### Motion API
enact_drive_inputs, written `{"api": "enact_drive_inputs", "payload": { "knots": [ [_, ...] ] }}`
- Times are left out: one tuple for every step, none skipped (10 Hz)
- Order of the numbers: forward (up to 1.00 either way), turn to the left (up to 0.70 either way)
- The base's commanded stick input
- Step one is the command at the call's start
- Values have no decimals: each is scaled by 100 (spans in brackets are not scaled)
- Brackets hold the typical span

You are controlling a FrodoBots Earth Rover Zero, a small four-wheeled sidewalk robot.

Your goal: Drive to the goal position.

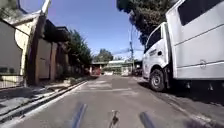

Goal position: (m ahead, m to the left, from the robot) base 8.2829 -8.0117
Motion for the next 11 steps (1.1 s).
{"api": "enact_drive_inputs", "payload": {
  "knots": [
    [70,0],
    [70,0],
    [70,0],
    [70,0],
    [70,0],
    [70,0],
    [70,0],
    [70,-1],
    [70,-30],
    [70,-35],
    [70,-35]
  ]
}}
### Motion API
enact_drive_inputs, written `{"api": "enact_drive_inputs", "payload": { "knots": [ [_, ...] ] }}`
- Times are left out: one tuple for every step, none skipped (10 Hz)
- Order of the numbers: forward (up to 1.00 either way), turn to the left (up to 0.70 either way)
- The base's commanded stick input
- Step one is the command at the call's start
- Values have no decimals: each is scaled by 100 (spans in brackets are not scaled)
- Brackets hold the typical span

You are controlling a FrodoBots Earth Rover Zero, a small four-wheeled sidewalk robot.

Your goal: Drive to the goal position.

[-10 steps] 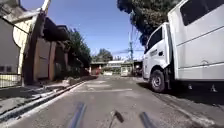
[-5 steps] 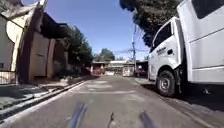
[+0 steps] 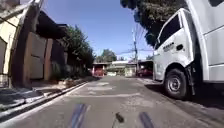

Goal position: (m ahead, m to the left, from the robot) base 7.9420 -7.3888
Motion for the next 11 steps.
{"api": "enact_drive_inputs", "payload": {
  "knots": [
    [70,-35],
    [70,-35],
    [70,-35],
    [70,-35],
    [70,-33],
    [70,-7],
    [70,0],
    [70,0],
    [70,0],
    [70,0],
    [70,0]
  ]
}}
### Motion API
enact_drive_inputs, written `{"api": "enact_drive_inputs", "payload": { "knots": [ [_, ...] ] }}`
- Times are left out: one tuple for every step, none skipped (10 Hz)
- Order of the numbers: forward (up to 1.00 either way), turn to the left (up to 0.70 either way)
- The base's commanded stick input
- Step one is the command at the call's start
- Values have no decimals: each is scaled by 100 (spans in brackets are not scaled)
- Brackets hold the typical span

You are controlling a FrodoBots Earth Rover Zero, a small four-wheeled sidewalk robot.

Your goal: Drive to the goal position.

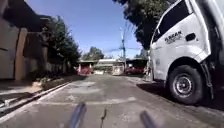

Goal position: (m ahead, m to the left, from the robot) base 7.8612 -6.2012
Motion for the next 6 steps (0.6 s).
{"api": "enact_drive_inputs", "payload": {
  "knots": [
    [70,0],
    [70,0],
    [70,0],
    [70,0],
    [70,0],
    [70,0]
  ]
}}
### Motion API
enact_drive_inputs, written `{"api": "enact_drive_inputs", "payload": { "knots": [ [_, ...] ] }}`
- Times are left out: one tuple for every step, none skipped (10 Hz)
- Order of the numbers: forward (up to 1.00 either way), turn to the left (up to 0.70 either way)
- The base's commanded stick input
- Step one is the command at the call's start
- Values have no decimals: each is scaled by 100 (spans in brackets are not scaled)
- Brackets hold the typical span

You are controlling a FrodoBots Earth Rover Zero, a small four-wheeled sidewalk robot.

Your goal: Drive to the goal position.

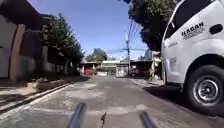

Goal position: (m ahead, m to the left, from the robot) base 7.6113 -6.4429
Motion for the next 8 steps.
{"api": "enact_drive_inputs", "payload": {
  "knots": [
    [70,0],
    [70,0],
    [70,0],
    [70,0],
    [70,0],
    [70,0],
    [70,0],
    [70,-10]
  ]
}}
